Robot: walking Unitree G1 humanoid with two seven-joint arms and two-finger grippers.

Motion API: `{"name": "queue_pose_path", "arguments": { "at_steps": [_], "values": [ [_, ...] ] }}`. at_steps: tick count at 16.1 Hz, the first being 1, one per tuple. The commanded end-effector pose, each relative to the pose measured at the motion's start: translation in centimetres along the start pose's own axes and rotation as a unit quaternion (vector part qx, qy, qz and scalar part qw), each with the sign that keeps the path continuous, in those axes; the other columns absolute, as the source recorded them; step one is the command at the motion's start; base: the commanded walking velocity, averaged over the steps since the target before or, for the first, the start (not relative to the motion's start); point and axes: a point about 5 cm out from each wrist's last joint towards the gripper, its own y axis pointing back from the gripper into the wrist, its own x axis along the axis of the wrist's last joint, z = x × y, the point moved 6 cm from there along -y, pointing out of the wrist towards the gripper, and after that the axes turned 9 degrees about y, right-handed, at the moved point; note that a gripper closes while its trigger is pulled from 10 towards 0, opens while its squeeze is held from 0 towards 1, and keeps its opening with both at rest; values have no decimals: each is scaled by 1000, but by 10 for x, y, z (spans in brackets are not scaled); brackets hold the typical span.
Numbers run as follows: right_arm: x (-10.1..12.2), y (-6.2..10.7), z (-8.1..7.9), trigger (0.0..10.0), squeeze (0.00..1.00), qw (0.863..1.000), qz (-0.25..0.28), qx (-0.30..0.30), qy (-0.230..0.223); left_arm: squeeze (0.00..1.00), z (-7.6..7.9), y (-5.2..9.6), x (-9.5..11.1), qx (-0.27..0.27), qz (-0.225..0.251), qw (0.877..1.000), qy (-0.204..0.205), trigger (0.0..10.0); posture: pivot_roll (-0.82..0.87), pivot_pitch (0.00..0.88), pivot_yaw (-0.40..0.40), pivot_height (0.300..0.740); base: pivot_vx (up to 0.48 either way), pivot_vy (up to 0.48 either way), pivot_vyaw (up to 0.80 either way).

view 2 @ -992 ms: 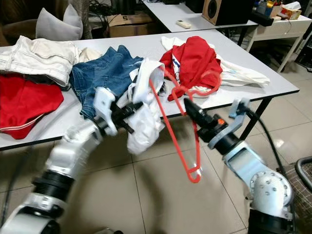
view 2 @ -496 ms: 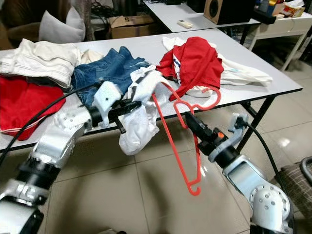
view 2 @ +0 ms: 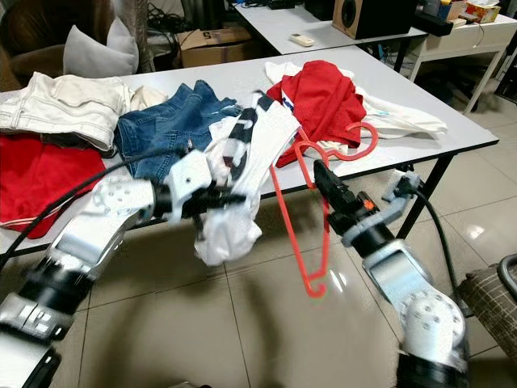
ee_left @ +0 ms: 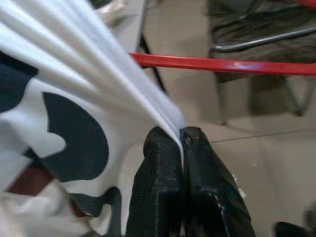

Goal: Hang hanger

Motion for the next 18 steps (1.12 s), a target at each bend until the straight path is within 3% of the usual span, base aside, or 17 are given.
{"name": "queue_pose_path", "arguments": {
  "at_steps": [1,4,9,10,15,18],
  "values": [
    [27,-3,4,0,0,998,65,-13,-1,0,13,3,-5,-42,-14,999,8,0,-204,0,77,740,0,0,0],
    [36,-11,7,0,0,994,104,-17,-32,0,28,7,-8,-87,-18,996,28,0,-201,0,72,740,0,0,0],
    [44,-24,27,0,0,982,154,-72,-84,0,55,9,-1,-165,-12,984,66,0,-201,0,72,740,0,0,0],
    [43,-29,28,0,0,979,164,-82,-94,0,67,7,3,-195,-6,978,79,0,-197,3,65,740,0,0,0],
    [46,-40,28,0,0,970,199,-98,-101,0,100,4,6,-269,-11,957,109,0,-192,8,66,740,0,0,0],
    [44,-50,24,0,0,968,204,-98,-108,0,110,-3,13,-283,5,952,116,0,-186,12,64,740,0,0,0]
  ]
}}
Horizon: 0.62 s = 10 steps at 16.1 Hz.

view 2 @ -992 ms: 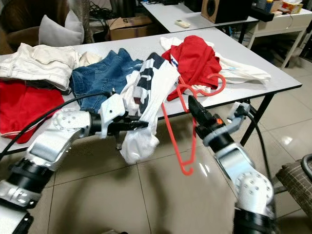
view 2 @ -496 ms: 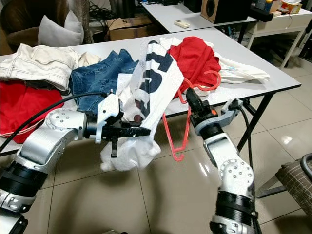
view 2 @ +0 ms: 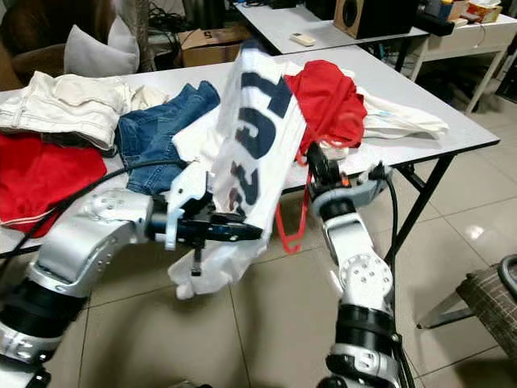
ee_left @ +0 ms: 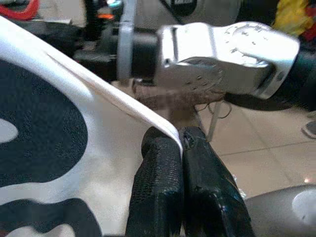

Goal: Hang hanger

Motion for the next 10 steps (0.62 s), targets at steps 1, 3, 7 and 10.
{"name": "queue_pose_path", "arguments": {
  "at_steps": [1,3,7,10],
  "values": [
    [44,-8,-14,0,0,995,96,6,1,0,44,-22,-21,-129,-33,991,30,0,-183,13,64,740,0,0,0],
    [32,-10,-26,0,0,996,79,31,13,0,41,-31,-15,-114,-17,993,27,0,-181,15,62,740,0,0,0],
    [26,-3,-51,0,0,994,64,91,23,0,27,-36,2,-76,34,996,22,0,-184,18,66,740,0,0,0],
    [33,4,-70,0,0,987,76,143,-9,0,20,-46,5,-45,50,997,24,2353,-188,16,68,740,0,0,0]
  ]
}}
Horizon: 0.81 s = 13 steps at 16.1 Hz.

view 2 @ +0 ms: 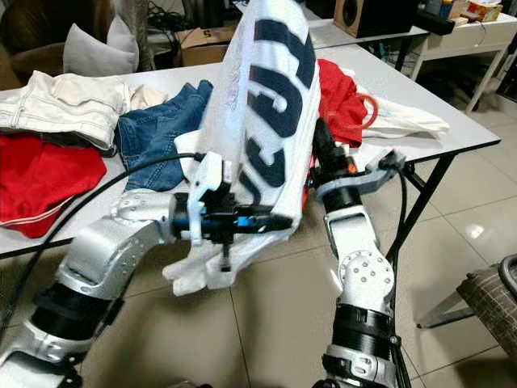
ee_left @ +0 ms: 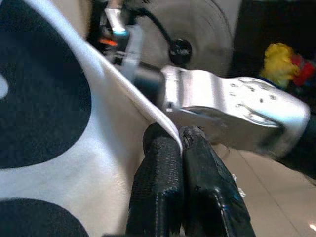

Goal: Hang hanger

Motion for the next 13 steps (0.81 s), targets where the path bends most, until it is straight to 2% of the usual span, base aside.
{"name": "queue_pose_path", "arguments": {
  "at_steps": [1,2,3,5,7,8,10,13],
  "values": [
    [20,-6,-32,0,0,997,39,63,-26,0,8,-15,-31,-13,-48,998,27,4196,-190,15,69,740,0,0,0],
    [21,-5,-35,0,0,996,39,73,-33,0,3,-16,-32,5,-47,999,24,8667,-190,15,69,740,0,0,0],
    [21,-3,-39,0,0,995,34,86,-43,0,-8,-15,-31,45,-39,998,21,10000,-190,15,69,740,0,0,0],
    [13,5,-43,0,0,994,0,104,-36,0,-32,-5,-17,115,3,993,27,10000,-189,11,65,740,0,0,0],
    [4,11,-40,0,0,994,-29,102,-28,0,-43,6,-1,142,39,989,35,10000,-189,12,64,740,0,0,0],
    [-8,18,-36,0,0,993,-68,96,-14,0,-49,17,9,162,50,985,24,10000,-182,12,58,740,0,0,0],
    [-17,25,-28,0,0,992,-92,80,-17,0,-53,24,20,174,69,982,23,10000,-178,12,56,740,0,0,0],
    [-24,30,-21,0,0,992,-112,62,-11,0,-52,23,35,175,103,979,33,10000,-178,11,56,740,0,0,0]
  ]
}}
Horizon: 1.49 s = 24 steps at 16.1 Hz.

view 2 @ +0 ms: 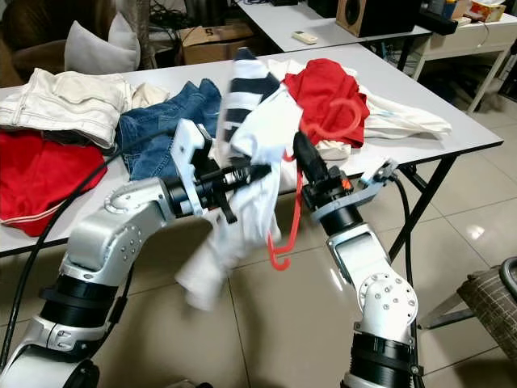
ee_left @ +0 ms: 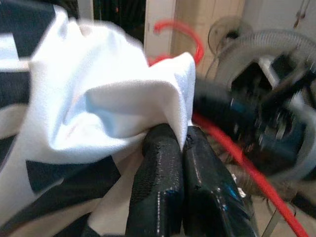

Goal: Hang hanger

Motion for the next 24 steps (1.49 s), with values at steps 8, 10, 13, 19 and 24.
{"name": "queue_pose_path", "arguments": {
  "at_steps": [8,10,13,19,24],
  "values": [
    [40,-3,16,0,0,995,88,-49,3,0,22,17,-8,-49,-63,996,29,7804,-170,8,66,740,0,0,0],
    [47,-5,20,0,0,993,106,-56,-4,0,31,23,-15,-77,-90,992,38,0,-165,9,65,740,0,0,0],
    [46,-15,19,0,0,991,119,-57,-15,0,52,22,-29,-122,-121,983,61,0,-163,7,65,740,0,0,0],
    [44,-28,27,0,0,986,137,-89,14,0,90,5,-25,-203,-90,962,161,0,-165,9,71,740,0,0,0],
    [43,-26,26,0,0,987,137,-81,-3,0,75,8,-30,-167,-107,968,156,0,-161,9,67,740,0,0,0]
  ]
}}
